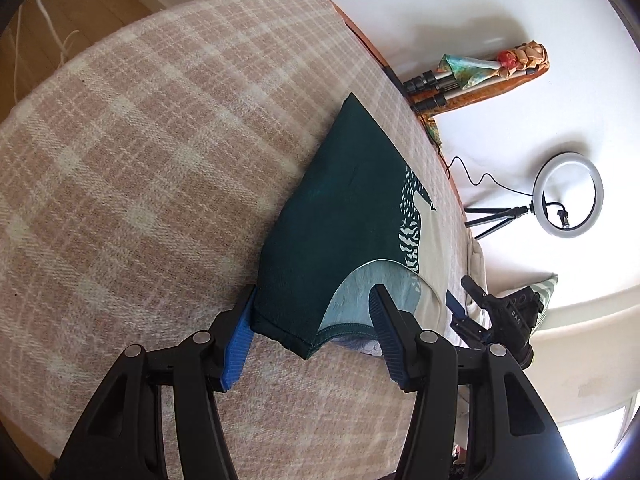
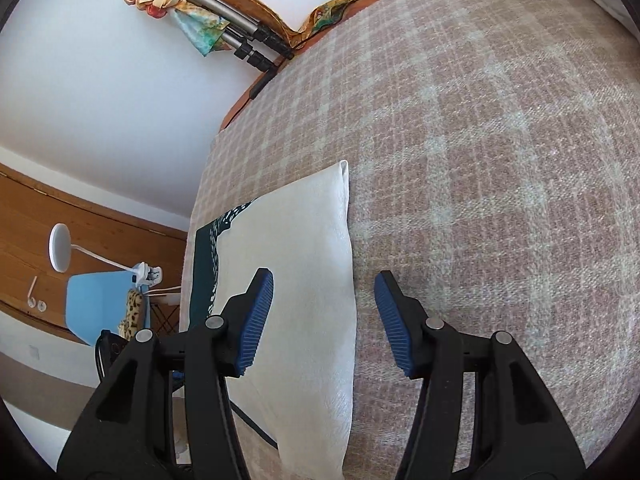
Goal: Fold small clothes
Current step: 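Grasp the folded T-shirt bundle edge with both tools and lift it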
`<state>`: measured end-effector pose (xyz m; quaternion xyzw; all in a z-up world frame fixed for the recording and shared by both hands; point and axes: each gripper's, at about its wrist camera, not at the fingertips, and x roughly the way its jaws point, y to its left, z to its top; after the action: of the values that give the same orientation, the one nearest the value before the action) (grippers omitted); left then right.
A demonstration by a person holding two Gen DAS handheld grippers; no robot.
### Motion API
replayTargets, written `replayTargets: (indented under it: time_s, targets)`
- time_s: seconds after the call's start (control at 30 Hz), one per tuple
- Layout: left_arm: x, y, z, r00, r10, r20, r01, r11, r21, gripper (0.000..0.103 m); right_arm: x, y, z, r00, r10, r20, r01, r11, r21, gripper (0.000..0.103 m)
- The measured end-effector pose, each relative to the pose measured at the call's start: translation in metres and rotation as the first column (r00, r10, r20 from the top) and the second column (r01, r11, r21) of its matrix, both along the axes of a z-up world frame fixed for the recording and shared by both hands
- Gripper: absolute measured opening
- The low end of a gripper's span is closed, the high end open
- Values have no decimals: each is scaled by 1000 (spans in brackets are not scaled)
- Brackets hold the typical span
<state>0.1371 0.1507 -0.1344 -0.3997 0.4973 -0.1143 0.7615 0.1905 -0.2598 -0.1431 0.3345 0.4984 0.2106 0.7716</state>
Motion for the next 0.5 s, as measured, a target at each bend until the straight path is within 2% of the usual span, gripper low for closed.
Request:
replayTargets:
  time_s: [0.13,0.23,0.3,0.37,0.4,0.43,0.47,0.5]
  targets:
    - [5,-4,-3,1000,11,9,-11,1000,-3,52,12,0,-5,1000,-4,13,4,999,47,56]
    - [10,-12,-2,1000,-8,23,8,1000,27,52,20,2,-8,1000,-2,8,2,996,90,55]
    - [14,-19,-1,999,-18,30,17,998,53,48,26,6,-8,1000,6,9,-7,995,95,54]
    - [17,-25,-2,999,-35,27,33,997,71,31,30,12,-7,1000,20,9,-21,996,88,49]
    - [18,-29,-3,999,-44,22,42,996,82,26,33,15,-9,1000,29,3,-29,996,89,48]
    - [19,-32,-2,999,-50,21,48,994,100,19,33,17,-11,999,33,-2,-33,995,91,41]
    - [19,-35,-1,998,-54,26,50,991,124,12,34,21,-12,999,40,-10,-39,995,90,30]
    - [19,-37,2,998,-58,36,52,988,147,11,34,25,-13,999,45,-16,-43,996,77,23]
